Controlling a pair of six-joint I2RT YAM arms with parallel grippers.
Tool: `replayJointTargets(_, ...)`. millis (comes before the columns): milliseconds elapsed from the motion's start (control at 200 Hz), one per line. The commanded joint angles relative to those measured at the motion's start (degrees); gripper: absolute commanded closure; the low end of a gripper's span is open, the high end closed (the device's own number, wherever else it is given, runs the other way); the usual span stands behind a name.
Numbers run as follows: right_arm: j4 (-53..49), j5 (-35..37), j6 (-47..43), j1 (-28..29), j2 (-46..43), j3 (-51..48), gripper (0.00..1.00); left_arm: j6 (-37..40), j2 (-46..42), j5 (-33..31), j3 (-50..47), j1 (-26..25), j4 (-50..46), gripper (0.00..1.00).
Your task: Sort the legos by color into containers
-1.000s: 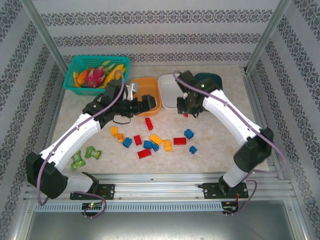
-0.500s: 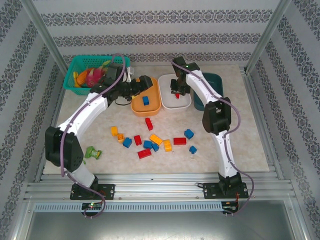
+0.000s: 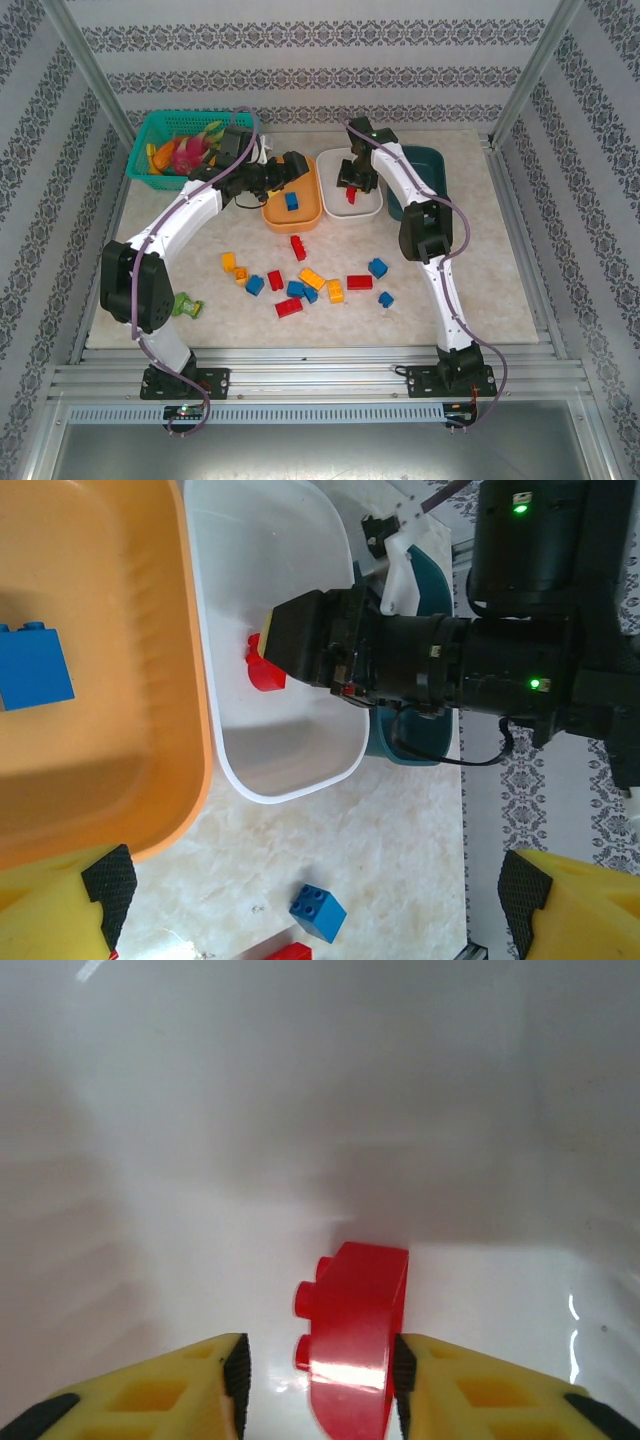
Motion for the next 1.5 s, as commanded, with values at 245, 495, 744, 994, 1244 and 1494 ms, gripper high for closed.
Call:
replayJointTargets(245,0.86,0.75,-2.4,2.13,-21.15,-2.27,0.49,2.18,-8.06,-6.16,0.58,0.47,-10.02,0.05)
replayJointTargets(495,11.62,3.34,-3.88,5.99,-45.04,-26.29,0.49,3.85,-13.36,-8.86,0.23,0.52,-17.56,0.06)
replayJointTargets(744,18.38,5.37,-2.66,12.64,-63.88,-52.59,0.49,4.09,-21.54,-9.96,-6.04,0.55,-23.18,0.06)
replayJointTargets(994,18.0,7.79,2.36,18.04,-75.19,-70.4,0.49,2.0,-32.34,-5.78,-19.72,-0.04,-22.71,0.07)
replayJointTargets(1244,17.74,9.63,5.89,19.57,-78.31,-75.14,0.49,2.52,-34.62,-5.1,-23.07,-2.05,-22.44,0.08)
replayJointTargets(1494,17.8,9.46,6.52,19.97,-79.28,-76.25,0.49,2.38,-33.27,-6.5,-23.14,-3.99,-21.52,0.08)
